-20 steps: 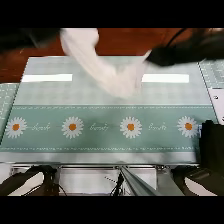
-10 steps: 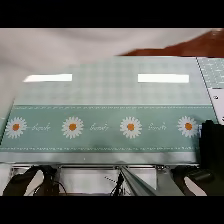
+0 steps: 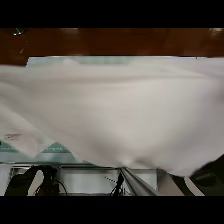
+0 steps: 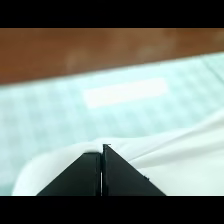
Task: Fold the shirts.
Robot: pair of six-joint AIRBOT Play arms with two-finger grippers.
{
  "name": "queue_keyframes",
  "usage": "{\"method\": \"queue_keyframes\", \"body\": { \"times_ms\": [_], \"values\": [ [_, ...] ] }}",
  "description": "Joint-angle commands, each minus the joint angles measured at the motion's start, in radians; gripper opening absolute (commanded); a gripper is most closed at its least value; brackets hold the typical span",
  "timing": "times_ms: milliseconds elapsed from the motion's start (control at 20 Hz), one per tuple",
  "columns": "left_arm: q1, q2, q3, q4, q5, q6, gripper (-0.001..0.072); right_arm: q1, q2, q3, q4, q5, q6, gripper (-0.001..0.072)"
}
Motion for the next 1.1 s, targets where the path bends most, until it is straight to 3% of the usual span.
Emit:
{"method": "queue_keyframes", "body": {
  "times_ms": [0,100,250,350,450,650,850,900,950,1000,1050],
  "values": [
    [0.000,0.000,-0.267,-0.031,0.042,-0.008,0.0017,0.000,0.005,-0.217,-0.074,-0.043,0.032,0.0025],
    [-0.006,-0.049,-0.412,-0.118,0.210,0.076,0.0017,0.000,-0.044,-0.322,-0.124,-0.117,0.032,0.0025],
    [-0.079,-0.261,-0.484,-0.220,0.384,0.193,0.0017,-0.001,-0.221,-0.346,-0.234,-0.203,0.037,0.0025],
    [-0.142,-0.438,-0.475,-0.221,0.471,0.201,0.0017,-0.040,-0.373,-0.345,-0.233,-0.272,0.043,0.0025],
    [-0.198,-0.598,-0.449,-0.222,0.565,0.204,0.0017,-0.137,-0.511,-0.343,-0.127,-0.343,0.039,0.0025],
    [-0.280,-0.848,-0.325,-0.222,0.709,0.204,0.0017,-0.338,-0.753,-0.276,0.222,-0.474,-0.032,0.0025],
    [-0.324,-1.012,-0.205,-0.288,0.731,0.200,0.0021,-0.417,-0.913,-0.224,0.464,-0.544,-0.056,0.0026],
    [-0.325,-1.029,-0.202,-0.336,0.727,0.200,0.0059,-0.428,-0.941,-0.224,0.507,-0.543,-0.056,0.0026],
    [-0.324,-1.033,-0.202,-0.356,0.710,0.200,0.0244,-0.437,-0.965,-0.224,0.542,-0.531,-0.057,0.0027],
    [-0.318,-1.032,-0.202,-0.348,0.680,0.201,0.0698,-0.444,-0.983,-0.224,0.565,-0.515,-0.060,0.0111],
    [-0.300,-1.030,-0.197,-0.336,0.614,0.205,0.0704,-0.451,-0.991,-0.224,0.576,-0.497,-0.060,0.0440]
  ]
}}
